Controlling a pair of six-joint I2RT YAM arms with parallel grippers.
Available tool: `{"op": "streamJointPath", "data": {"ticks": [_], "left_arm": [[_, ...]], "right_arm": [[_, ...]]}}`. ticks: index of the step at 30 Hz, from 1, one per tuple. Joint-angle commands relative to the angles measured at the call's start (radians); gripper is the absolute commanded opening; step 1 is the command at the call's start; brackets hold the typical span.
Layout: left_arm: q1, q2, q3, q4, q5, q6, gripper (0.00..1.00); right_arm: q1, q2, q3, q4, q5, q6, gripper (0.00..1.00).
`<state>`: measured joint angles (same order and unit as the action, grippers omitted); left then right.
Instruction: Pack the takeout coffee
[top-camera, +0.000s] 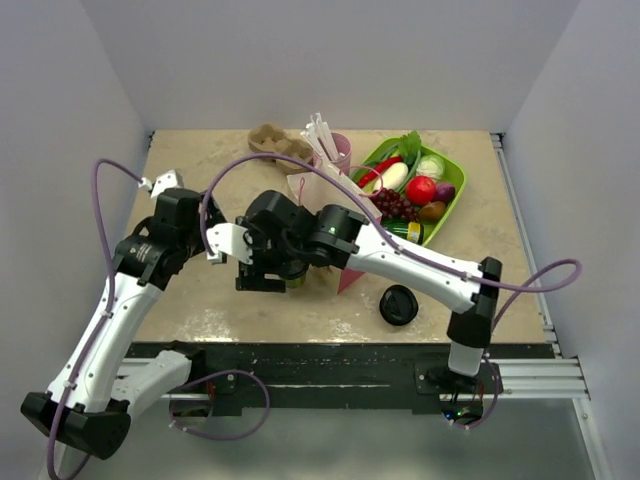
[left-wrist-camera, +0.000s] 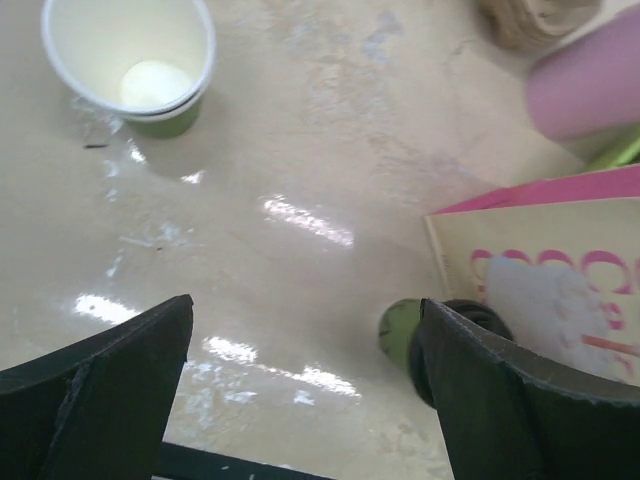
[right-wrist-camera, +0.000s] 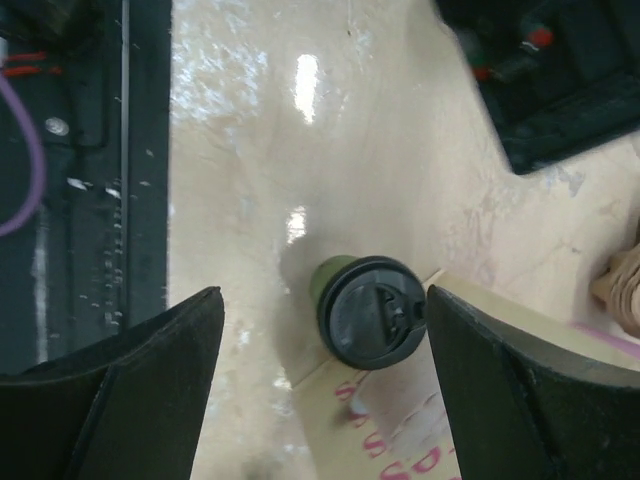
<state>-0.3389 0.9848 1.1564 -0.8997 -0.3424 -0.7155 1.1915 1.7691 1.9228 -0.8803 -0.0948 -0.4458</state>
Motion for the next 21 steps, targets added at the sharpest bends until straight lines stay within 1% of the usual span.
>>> {"op": "streamJointPath", "data": {"ticks": [1,2,3,4,7,9,10,13,17,21], "left_arm": [[0.064,-0.080,-0.096,-0.076,-0.063,-0.013,1.00],[0.084,-0.092,-0.133,-0.082,-0.060,-0.015,0.99],[0.090,-0.100,-0.150,-0.085,-0.060,-0.013,1.00],[0.092,-0.106,-0.184,-0.073,-0.040,-0.006,1.00],[0.092,-0.136,-0.247,-0.016,-0.004,0.017,1.00],[0.092,-0.146,-0.256,-0.013,-0.001,0.025,1.00],[0.092,-0.147,-0.256,-0.019,-0.018,0.024,1.00],[0.092,-0.164,-0.271,-0.034,-0.040,0.022,1.00],[0.092,-0.204,-0.303,0.001,0.023,0.071,1.00],[0.092,-0.209,-0.328,0.022,0.052,0.070,1.00]], "right_arm": [[-0.117,0.119,0.189,-0.141,0.009,-0.168,0.82],[-0.144,0.185,0.238,-0.176,-0.023,-0.180,0.81],[-0.180,0.214,0.283,-0.254,-0.084,-0.210,0.77],[-0.187,0.233,0.316,-0.275,-0.080,-0.276,0.77],[-0.196,0.260,0.280,-0.255,-0.043,-0.350,0.76],[-0.220,0.308,0.307,-0.270,-0.043,-0.350,0.73],[-0.233,0.328,0.347,-0.281,-0.061,-0.353,0.71],[-0.265,0.375,0.390,-0.305,-0.082,-0.381,0.69],[-0.273,0.401,0.384,-0.333,-0.121,-0.430,0.66],[-0.277,0.420,0.375,-0.336,-0.148,-0.438,0.61]]}}
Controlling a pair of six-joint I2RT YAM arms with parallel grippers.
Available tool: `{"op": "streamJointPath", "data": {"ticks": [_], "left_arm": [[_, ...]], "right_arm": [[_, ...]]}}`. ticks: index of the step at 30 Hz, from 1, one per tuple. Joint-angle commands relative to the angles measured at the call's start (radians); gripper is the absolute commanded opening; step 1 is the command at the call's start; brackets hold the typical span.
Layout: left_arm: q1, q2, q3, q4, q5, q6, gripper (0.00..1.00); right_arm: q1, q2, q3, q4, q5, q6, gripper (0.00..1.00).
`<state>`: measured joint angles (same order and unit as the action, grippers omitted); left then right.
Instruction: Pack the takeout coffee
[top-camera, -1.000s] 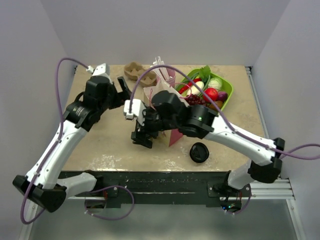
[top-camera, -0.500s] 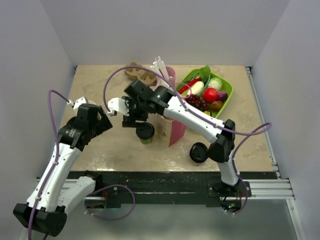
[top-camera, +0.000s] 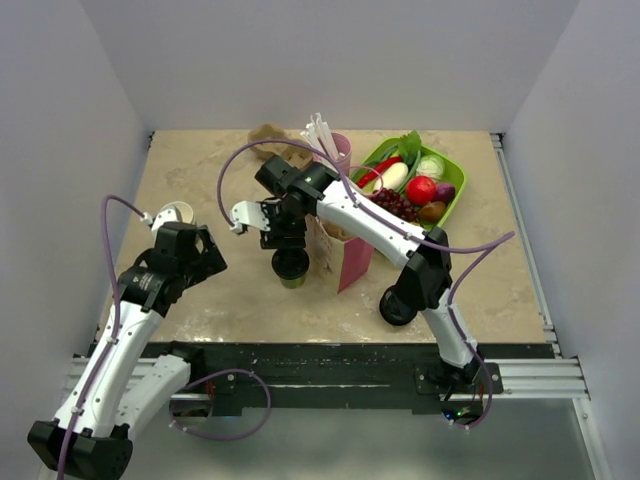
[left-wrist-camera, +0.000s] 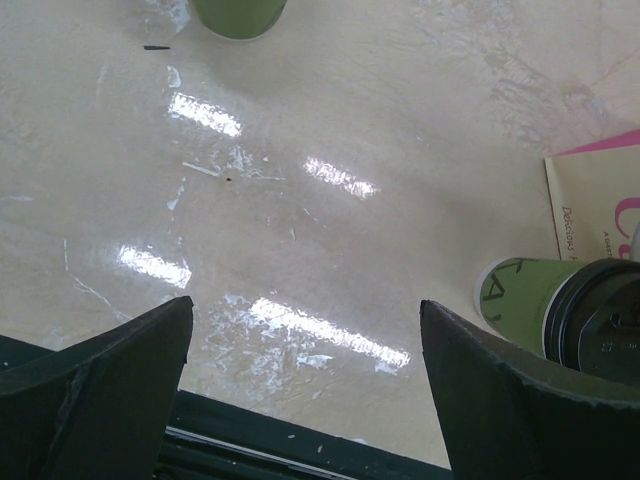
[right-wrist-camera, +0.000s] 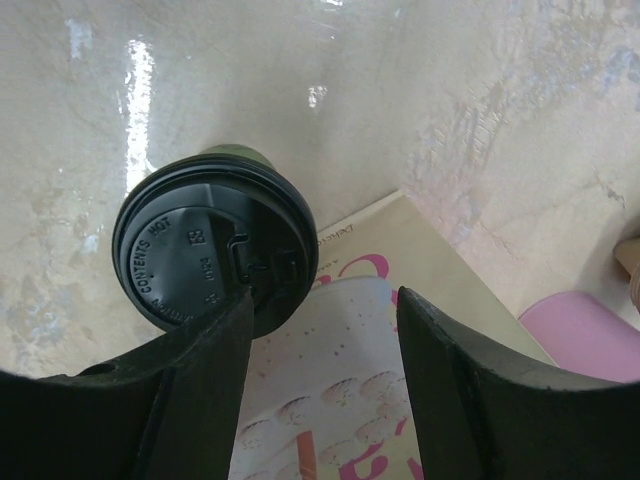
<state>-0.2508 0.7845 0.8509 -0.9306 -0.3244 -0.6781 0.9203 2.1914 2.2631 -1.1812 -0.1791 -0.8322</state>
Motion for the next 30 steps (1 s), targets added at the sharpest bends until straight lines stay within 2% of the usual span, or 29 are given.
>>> {"op": "streamJointPath", "data": {"ticks": [1,10,14,21,30], "left_arm": [[0.004,-0.007,-0.026,0.056,0.035,0.032,1.00],[0.004,0.007,-0.024,0.098,0.085,0.064,1.00],[0.005,0.013,-0.021,0.096,0.088,0.063,1.00],[0.004,0.010,-0.015,0.098,0.085,0.061,1.00],[0.005,0.004,-0.012,0.092,0.091,0.054,1.00]], "right_arm": [[-0.008,0.008,0.038,-0.043,-0.069,-0.064,0.61],[-0.017,0.034,0.024,-0.023,-0.111,-0.062,0.59],[-0.023,0.062,0.047,-0.023,-0.115,-0.051,0.54],[-0.034,0.064,0.026,-0.054,-0.137,-0.047,0.37],[-0.034,0.048,-0.028,-0.060,-0.194,-0.022,0.31]]}}
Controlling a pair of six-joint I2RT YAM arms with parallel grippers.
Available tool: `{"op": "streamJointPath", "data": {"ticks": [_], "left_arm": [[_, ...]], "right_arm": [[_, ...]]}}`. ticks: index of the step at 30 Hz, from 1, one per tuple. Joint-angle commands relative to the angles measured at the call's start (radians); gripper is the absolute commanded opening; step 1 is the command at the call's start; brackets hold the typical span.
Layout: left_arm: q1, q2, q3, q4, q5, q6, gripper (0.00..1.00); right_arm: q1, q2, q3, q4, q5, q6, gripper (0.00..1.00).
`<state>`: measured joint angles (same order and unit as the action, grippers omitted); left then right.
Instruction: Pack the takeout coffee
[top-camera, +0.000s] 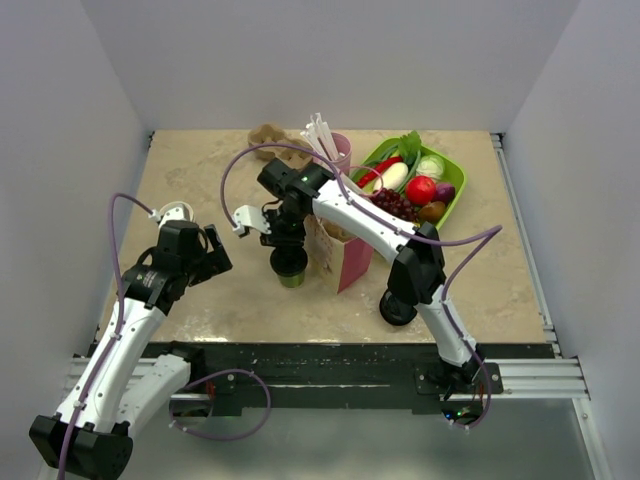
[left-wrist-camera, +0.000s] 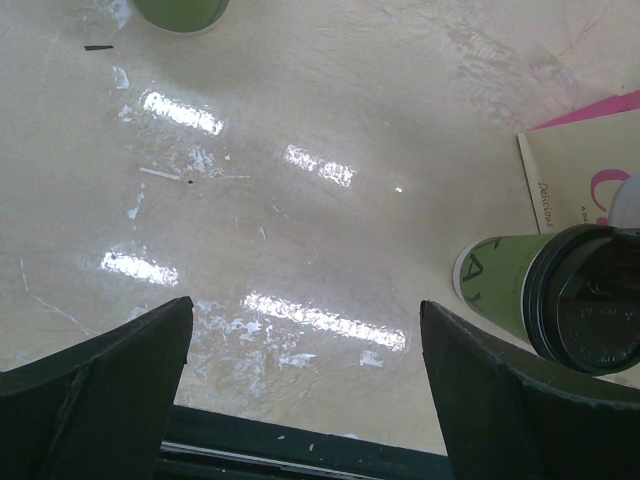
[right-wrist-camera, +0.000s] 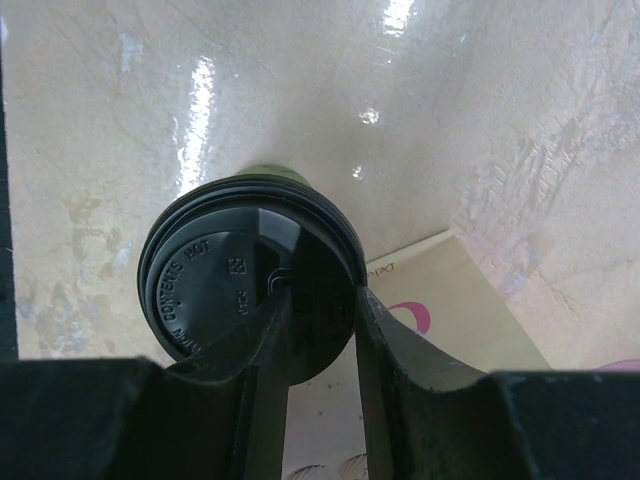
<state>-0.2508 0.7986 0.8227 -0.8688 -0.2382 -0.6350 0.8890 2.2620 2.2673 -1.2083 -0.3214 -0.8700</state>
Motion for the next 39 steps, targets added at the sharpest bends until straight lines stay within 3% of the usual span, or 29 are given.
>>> {"op": "streamJointPath", "data": {"ticks": [1,9,16,22,39], "left_arm": [[0.004,-0.012,0.016,0.030,0.005,0.008,1.00],[0.004,-0.021,0.020,0.021,-0.013,-0.006,1.00],[0.004,-0.021,0.024,0.021,-0.026,-0.015,1.00],[0.004,-0.024,0.033,0.021,-0.030,-0.026,1.00],[0.004,-0.022,0.127,-0.009,-0.081,-0.058,1.00]], "right_arm": [[-0.002,-0.024,-0.034,-0.030,-0.060,0.016,0.29],[-0.002,-0.091,-0.126,-0.004,-0.071,0.022,0.19],[0.002,-0.177,-0.238,0.123,-0.048,0.081,0.00],[0.014,-0.277,-0.295,0.231,-0.053,0.137,0.00],[0.016,-0.467,-0.302,0.406,-0.030,0.499,0.00]]}}
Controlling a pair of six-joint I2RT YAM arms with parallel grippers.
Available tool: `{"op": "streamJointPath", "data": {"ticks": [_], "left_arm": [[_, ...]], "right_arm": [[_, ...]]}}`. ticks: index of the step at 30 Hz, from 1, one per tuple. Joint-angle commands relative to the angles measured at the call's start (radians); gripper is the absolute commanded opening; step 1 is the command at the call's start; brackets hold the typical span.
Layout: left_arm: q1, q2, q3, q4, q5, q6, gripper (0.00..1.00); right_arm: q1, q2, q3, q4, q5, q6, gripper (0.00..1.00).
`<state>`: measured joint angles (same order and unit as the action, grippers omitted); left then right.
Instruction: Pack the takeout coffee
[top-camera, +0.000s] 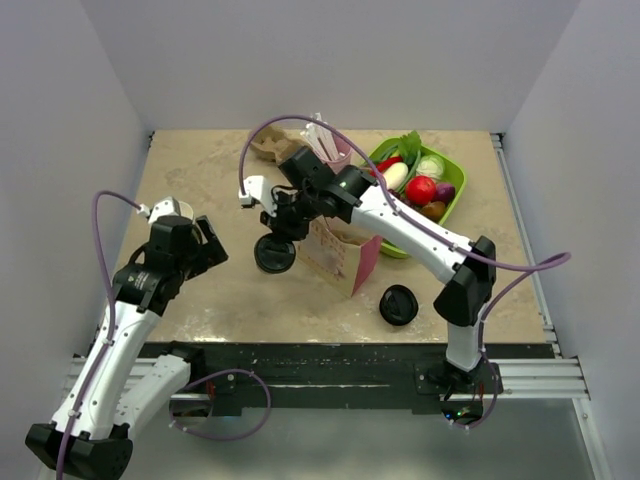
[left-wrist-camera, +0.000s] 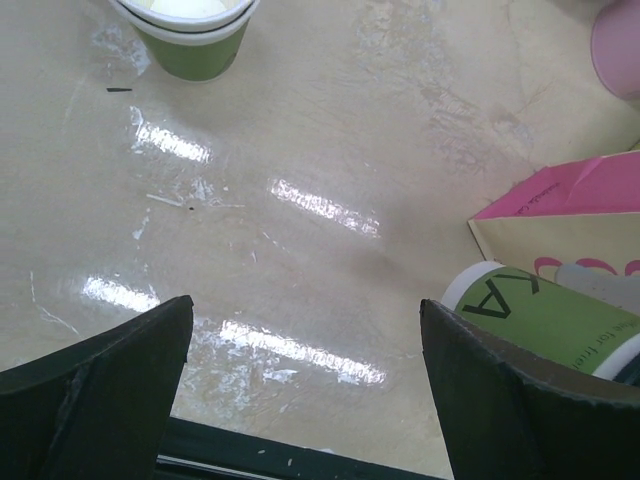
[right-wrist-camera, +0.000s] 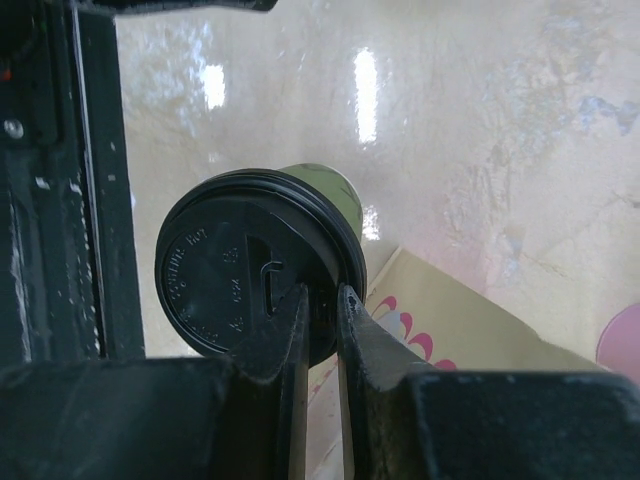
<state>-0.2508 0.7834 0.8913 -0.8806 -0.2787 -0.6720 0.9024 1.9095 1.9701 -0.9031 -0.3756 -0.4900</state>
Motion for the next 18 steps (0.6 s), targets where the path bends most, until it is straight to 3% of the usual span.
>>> {"op": "streamJointPath", "data": {"ticks": [1,12,14,18], "left_arm": [[0.004,-0.009,0.064,0.000,-0.046,-0.021,0.99],[0.004,-0.053,0.241,-0.046,-0.160,-0.024,1.00],[0.004,-0.050,0.251,-0.028,-0.145,-0.026,1.00],[0.004,-0.021,0.258,0.044,-0.097,-0.021,1.00]], "right_arm": [[0.003,-0.133,-0.013,0.130,0.029,0.148,0.00],[0.003,-0.357,-0.030,0.334,0.033,0.264,0.00],[0.003,-0.397,-0.031,0.368,0.076,0.315,0.00],[-0.006,-0.431,0.004,0.353,0.336,0.393,0.00]]}}
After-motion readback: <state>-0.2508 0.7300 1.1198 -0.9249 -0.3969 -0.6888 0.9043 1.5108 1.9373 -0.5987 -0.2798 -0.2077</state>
